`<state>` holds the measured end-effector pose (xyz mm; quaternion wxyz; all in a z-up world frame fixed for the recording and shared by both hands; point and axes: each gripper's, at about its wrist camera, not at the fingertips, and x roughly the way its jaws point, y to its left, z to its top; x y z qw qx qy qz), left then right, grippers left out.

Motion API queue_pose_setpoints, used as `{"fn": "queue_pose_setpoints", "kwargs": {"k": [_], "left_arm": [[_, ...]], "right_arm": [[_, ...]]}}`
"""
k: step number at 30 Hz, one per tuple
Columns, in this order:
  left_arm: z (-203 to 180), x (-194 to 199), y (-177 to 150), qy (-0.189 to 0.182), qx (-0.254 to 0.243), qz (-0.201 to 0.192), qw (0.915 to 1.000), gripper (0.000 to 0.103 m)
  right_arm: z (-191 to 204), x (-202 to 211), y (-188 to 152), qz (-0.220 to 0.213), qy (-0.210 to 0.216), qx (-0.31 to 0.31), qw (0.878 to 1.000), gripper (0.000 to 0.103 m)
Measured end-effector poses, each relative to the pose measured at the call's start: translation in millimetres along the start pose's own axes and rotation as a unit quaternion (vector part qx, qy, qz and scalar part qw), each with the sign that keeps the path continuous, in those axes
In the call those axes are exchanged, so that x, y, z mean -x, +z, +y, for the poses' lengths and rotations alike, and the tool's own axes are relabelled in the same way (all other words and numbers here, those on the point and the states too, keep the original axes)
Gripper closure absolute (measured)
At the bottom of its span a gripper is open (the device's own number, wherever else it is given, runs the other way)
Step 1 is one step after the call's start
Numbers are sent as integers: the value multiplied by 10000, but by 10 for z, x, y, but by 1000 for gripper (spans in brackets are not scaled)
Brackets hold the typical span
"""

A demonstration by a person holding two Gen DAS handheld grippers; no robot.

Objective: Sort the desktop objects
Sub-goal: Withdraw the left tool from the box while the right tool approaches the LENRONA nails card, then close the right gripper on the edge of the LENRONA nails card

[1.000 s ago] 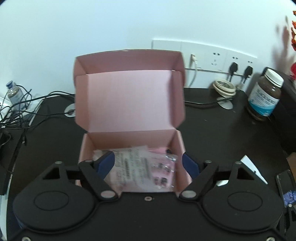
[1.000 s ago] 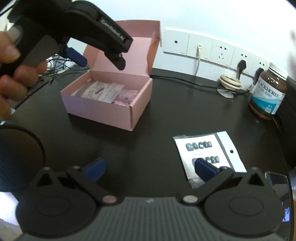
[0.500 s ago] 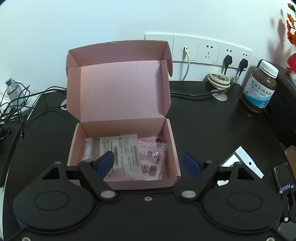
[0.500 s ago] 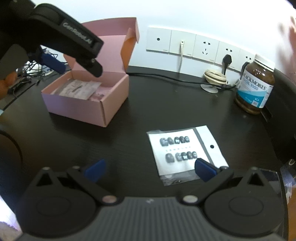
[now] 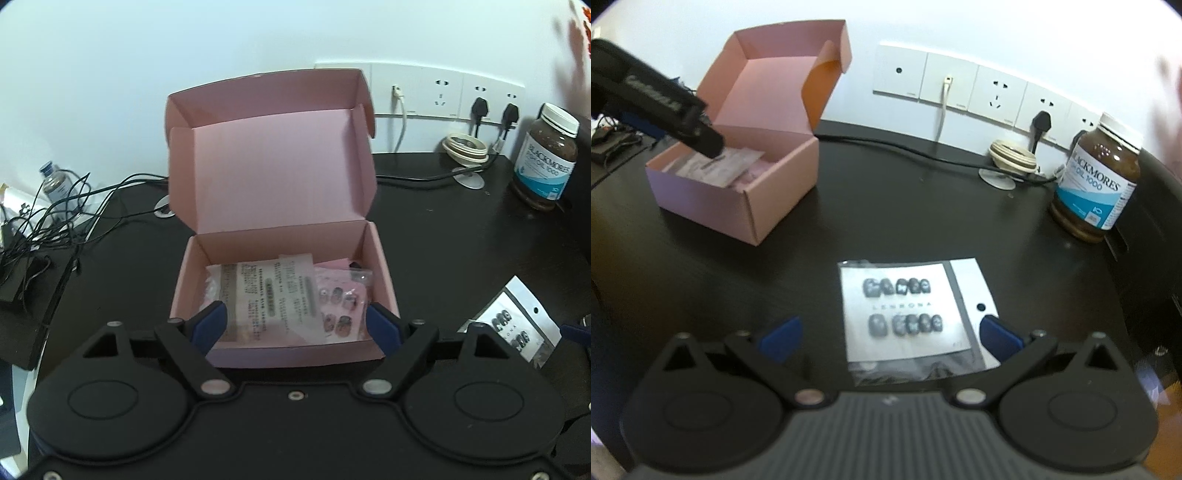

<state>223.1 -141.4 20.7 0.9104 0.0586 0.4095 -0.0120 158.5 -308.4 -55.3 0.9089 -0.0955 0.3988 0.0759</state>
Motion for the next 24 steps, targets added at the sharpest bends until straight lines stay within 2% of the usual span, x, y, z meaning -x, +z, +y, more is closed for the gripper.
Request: {"fn": "queue_pose_setpoints", "kwargs": {"k": [16, 24], "left_arm": [[43, 58, -135, 31, 450, 199, 9988, 19], [43, 38, -201, -6, 485, 358, 9982, 19]], "right_arm": [[-330, -375, 28, 317, 362, -531, 9974, 1], [-360, -436, 80, 322, 441, -434, 9976, 1]]}}
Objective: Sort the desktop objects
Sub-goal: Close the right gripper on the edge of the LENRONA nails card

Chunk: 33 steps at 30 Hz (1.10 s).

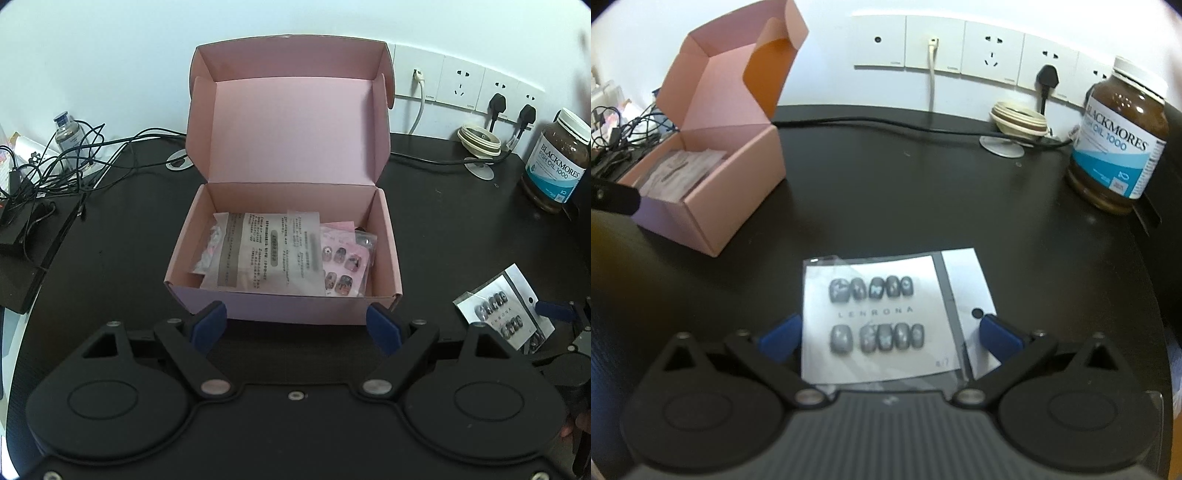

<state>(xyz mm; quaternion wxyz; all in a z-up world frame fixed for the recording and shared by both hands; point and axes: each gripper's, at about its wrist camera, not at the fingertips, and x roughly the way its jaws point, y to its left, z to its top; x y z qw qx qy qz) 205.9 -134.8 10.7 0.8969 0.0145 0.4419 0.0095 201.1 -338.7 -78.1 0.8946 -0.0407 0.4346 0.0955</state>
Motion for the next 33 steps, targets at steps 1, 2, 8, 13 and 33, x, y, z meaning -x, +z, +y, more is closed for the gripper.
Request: {"fn": "queue_pose_setpoints", "kwargs": {"k": [1, 2, 8, 13, 33], "left_arm": [[7, 4, 5, 3, 15, -6, 10000, 19], [19, 9, 10, 1, 48, -18, 10000, 19], [91, 15, 26, 42, 187, -12, 9998, 16], [121, 3, 23, 69, 186, 21, 9998, 14], [26, -84, 38, 83, 3, 123, 9999, 1]], "right_arm": [[-2, -6, 2, -4, 3, 2, 10000, 1], [-1, -8, 1, -13, 0, -3, 10000, 1], [16, -49, 38, -17, -20, -23, 10000, 1], [43, -63, 52, -51, 15, -12, 10000, 3], [287, 102, 46, -496, 296, 209, 9981, 84]]}}
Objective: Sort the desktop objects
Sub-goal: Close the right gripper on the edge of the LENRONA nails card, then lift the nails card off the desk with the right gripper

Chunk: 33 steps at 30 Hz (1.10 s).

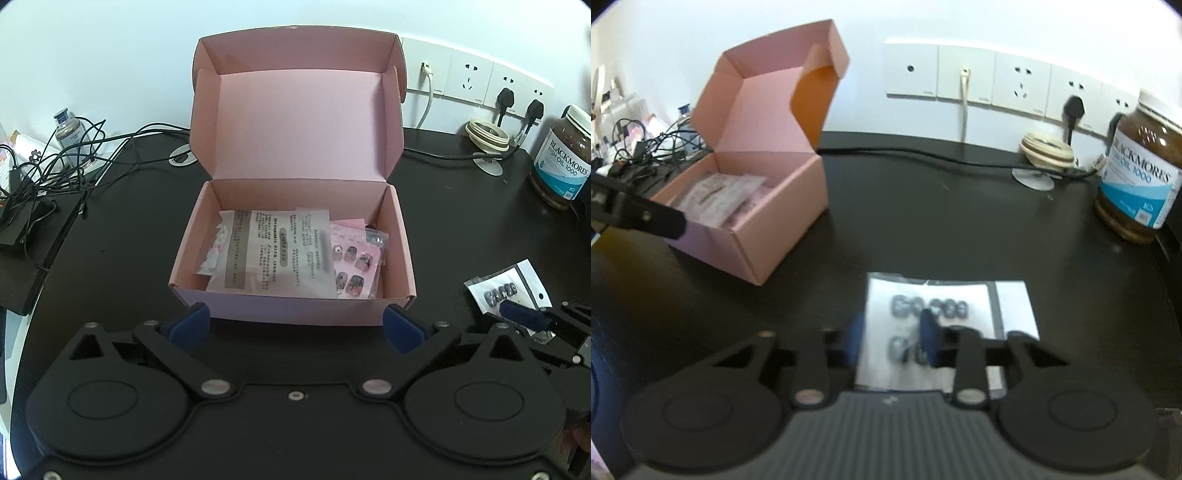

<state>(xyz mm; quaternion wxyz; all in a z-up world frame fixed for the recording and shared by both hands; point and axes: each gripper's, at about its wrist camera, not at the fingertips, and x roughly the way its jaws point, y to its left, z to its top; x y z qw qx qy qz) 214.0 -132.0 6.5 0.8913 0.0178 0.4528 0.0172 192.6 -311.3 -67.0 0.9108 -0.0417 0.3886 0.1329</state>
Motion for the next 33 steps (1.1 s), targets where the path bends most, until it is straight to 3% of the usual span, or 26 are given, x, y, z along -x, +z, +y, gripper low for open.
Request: {"fn": "queue_pose_setpoints", "kwargs": {"k": [1, 2, 9, 12, 14, 17, 23, 27, 31, 33], "left_arm": [[-2, -3, 2, -2, -5, -1, 10000, 1], [-4, -4, 3, -7, -5, 3, 10000, 1], [0, -18, 19, -39, 1, 35, 10000, 1], [1, -14, 26, -79, 25, 30, 10000, 1], [-7, -8, 34, -128, 45, 19, 9999, 1], [-40, 3, 48, -146, 46, -32, 9999, 1], [-141, 18, 93, -95, -67, -163, 9998, 1], [-201, 16, 124, -78, -113, -173, 9998, 1], [-245, 11, 131, -94, -167, -151, 9997, 1], [-256, -1, 127, -132, -157, -115, 9997, 1]], "right_arm": [[24, 4, 1, -2, 26, 33, 10000, 97], [29, 4, -3, 1, 63, -12, 10000, 102], [33, 75, -18, -93, 132, -299, 9994, 102], [-112, 163, -9, -184, 168, -711, 9972, 91], [-268, 213, -15, -212, 160, -1042, 9942, 68], [-518, 267, -60, -230, -99, -1374, 9902, 42], [-922, 233, -98, -289, 7, -1691, 9852, 42], [-1097, 82, -76, -85, 296, -1732, 9844, 42], [-1222, 42, -105, -13, 913, -2007, 9754, 42], [-1251, 32, -123, 100, 1347, -2235, 9653, 42]]}}
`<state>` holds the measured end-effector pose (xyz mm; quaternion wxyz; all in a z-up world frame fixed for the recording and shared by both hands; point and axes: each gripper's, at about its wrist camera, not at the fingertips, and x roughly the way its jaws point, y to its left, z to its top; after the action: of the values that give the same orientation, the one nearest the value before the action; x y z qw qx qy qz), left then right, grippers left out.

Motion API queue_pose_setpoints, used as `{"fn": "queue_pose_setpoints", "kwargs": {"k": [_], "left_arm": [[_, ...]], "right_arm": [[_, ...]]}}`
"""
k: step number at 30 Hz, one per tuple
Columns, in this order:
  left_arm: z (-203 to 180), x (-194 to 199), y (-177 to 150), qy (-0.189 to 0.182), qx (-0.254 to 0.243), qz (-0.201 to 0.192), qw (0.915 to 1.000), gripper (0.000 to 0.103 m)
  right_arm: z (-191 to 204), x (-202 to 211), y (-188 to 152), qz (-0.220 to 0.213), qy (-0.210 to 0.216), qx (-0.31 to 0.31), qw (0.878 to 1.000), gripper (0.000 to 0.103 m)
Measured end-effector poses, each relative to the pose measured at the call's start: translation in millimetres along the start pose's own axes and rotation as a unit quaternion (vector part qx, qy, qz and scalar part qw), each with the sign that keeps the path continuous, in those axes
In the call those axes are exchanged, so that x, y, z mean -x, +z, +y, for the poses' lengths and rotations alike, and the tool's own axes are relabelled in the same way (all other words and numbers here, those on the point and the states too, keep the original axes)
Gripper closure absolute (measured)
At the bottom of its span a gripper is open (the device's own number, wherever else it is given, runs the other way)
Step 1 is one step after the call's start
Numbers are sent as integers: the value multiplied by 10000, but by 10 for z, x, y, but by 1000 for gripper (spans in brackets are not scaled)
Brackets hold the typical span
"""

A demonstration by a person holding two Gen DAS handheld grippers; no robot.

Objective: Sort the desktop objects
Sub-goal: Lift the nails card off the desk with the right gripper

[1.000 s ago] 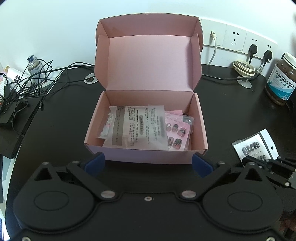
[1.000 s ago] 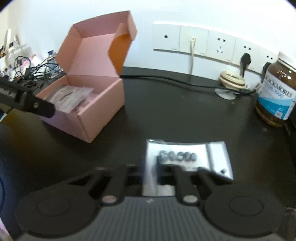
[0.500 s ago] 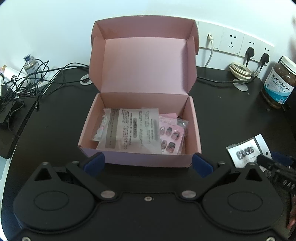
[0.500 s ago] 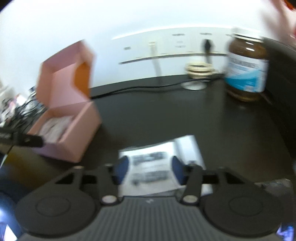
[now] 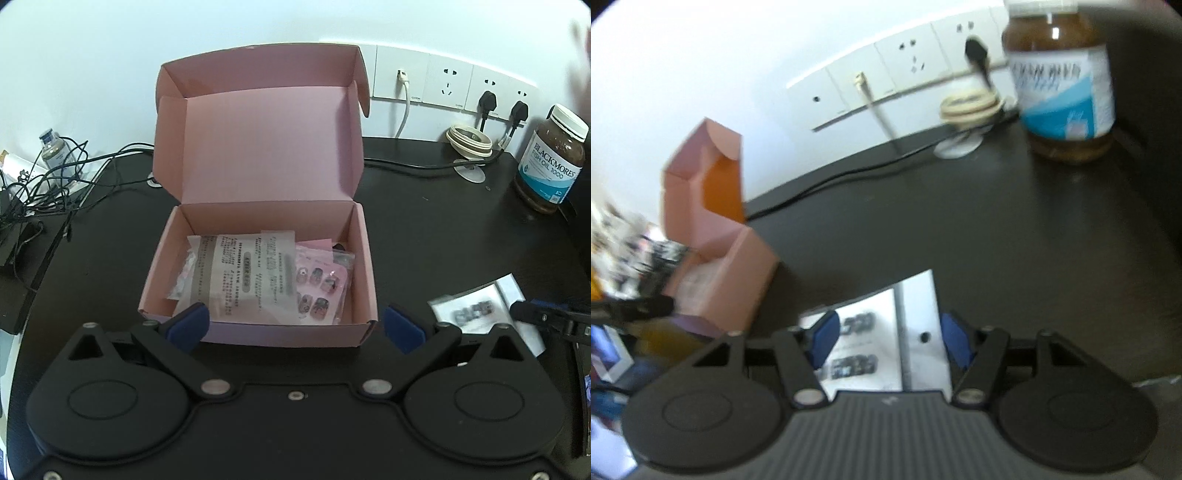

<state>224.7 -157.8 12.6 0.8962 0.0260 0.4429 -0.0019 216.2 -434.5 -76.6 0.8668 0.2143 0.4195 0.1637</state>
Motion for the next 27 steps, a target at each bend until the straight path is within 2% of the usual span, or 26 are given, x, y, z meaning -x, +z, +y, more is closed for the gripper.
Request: {"fn": "queue_pose_setpoints", "kwargs": {"k": [3, 10, 14, 17, 21, 24, 27], "left_arm": [[-23, -23, -15, -59, -15, 59, 10000, 1], [-72, -32, -54, -54, -204, 67, 9998, 1], [-29, -20, -53, -27, -174, 58, 9998, 1], [5, -17, -65, 7, -179, 65, 9998, 1], [57, -15, -92, 44, -170, 84, 9998, 1], [95, -8, -108, 53, -146, 82, 9998, 1], [120, -10, -116, 77, -155, 90, 9998, 1]], "right_arm": [[-19, -5, -32, 216, 453, -276, 9984, 42], [-31, -31, -154, 242, 1188, -991, 9877, 42], [60, -118, -174, 324, 1510, -1170, 9810, 42], [153, -226, -201, 493, 1552, -1185, 9795, 42], [240, -328, -219, 461, 1514, -1233, 9797, 44], [270, -396, -216, 434, 1641, -1395, 9756, 44], [352, -476, -213, 484, 1645, -1312, 9764, 51]]}}
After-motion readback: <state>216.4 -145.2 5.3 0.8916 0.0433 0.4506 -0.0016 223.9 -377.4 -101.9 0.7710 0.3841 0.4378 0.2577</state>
